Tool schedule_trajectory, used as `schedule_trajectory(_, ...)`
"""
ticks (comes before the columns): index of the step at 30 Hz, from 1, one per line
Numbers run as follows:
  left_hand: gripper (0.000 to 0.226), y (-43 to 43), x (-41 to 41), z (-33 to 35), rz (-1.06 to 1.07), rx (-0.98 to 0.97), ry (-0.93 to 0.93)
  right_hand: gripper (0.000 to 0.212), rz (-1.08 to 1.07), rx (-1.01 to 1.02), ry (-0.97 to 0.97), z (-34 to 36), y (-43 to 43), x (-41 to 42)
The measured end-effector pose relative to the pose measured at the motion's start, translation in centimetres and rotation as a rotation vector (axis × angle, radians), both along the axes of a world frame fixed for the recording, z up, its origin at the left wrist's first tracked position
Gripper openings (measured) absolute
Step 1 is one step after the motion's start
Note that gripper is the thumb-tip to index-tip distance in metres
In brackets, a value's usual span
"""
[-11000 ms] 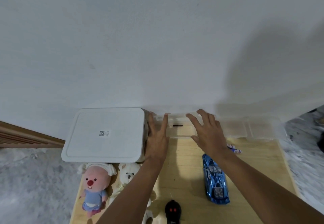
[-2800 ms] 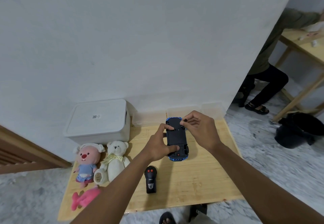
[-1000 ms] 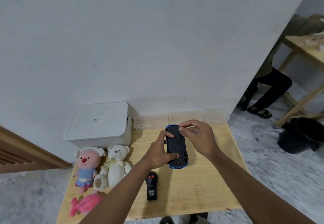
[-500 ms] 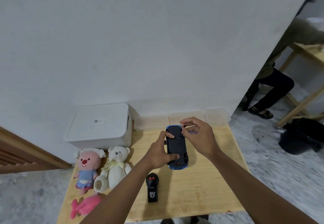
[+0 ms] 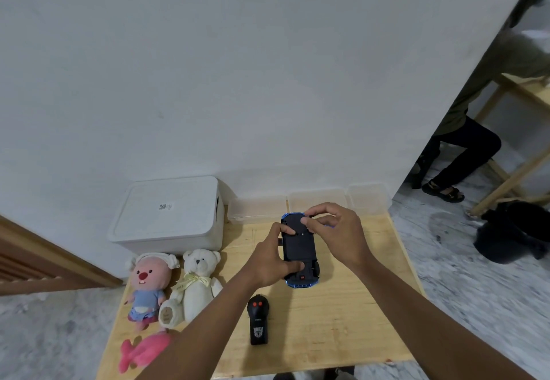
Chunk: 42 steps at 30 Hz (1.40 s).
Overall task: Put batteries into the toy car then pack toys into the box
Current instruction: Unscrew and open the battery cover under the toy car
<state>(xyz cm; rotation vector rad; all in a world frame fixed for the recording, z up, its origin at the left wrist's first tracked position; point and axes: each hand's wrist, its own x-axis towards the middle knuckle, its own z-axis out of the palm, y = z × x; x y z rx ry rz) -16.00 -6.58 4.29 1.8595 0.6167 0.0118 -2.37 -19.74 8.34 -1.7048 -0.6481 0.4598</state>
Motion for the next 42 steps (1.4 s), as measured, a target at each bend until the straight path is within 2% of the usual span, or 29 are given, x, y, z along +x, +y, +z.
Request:
schedule_trajectory(5, 0.063, 0.0, 0.01, -0.13, 0.002, -0.009, 0.013, 0.018, 0.022, -0.003, -0.018, -0.06, 0.11, -0.01)
schedule_trajectory(10, 0.063, 0.02, 0.09, -0.07, 0.002, -0.014, 0.006, 0.009, 0.004, -0.011, -0.006, -0.03, 0.11, -0.08)
schedule_trajectory(15, 0.063, 0.05, 0.06, -0.19, 0.006, -0.018, 0.016, 0.017, 0.027, -0.025, -0.026, -0.1, 0.07, 0.0)
schedule_trajectory(21, 0.062, 0.1, 0.25, -0.02, 0.0, -0.018, 0.017, 0.009, 0.005, -0.012, -0.005, -0.34, 0.34, 0.1)
schedule_trajectory(26, 0.062, -0.02, 0.24, -0.04, 0.0, -0.012, 0.02, 0.02, 0.03, -0.021, -0.006, -0.18, 0.26, 0.23)
schedule_trajectory(30, 0.062, 0.03, 0.46, 0.22, 0.008, -0.019, 0.016, 0.009, 0.007, -0.028, 0.006, 0.08, 0.24, 0.29)
schedule_trajectory(36, 0.062, 0.01, 0.64, 0.3, 0.007, -0.013, 0.017, 0.016, 0.024, -0.002, 0.015, 0.21, 0.15, 0.62)
schedule_trajectory(42, 0.062, -0.18, 0.82, 0.53, 0.007, -0.011, 0.009, 0.009, -0.001, -0.024, 0.015, 0.46, 0.07, 0.71)
